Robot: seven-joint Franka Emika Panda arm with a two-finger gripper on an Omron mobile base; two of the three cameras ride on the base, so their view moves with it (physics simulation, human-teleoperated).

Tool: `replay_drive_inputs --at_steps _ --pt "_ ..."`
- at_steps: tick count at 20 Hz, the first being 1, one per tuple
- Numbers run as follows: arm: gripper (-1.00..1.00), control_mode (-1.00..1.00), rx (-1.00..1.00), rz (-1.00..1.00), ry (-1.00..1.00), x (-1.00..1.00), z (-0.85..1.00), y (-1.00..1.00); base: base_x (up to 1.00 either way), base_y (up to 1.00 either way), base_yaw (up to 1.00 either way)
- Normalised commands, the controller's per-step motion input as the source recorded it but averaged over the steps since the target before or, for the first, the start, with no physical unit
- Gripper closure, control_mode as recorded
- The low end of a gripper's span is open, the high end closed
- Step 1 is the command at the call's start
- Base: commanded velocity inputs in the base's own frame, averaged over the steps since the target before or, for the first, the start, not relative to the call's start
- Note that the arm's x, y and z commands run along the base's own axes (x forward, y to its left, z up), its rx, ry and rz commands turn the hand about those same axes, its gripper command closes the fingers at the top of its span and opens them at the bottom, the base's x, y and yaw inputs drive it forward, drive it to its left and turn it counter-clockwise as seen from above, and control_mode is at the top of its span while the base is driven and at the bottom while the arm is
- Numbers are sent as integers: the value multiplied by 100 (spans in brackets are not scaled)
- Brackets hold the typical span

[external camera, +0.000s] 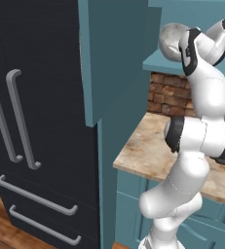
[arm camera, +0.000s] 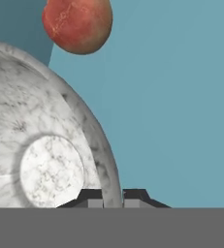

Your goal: Pick the mug and place it in the sink. Pick the bowl and place it in the open cabinet and then close the cabinet.

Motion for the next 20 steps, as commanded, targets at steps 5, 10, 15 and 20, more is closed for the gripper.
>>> replay_drive_inputs --at_steps 5,10,15,20 --pt "-100 -100 0 0 0 19 -16 -2 0 0 0" --pt "-100 -100 0 0 -2 8 -4 0 0 0 0" --pt "-100 -100 0 0 -14 0 1 0 0 0 0" --pt "-100 -100 0 0 -23 0 6 0 0 0 0"
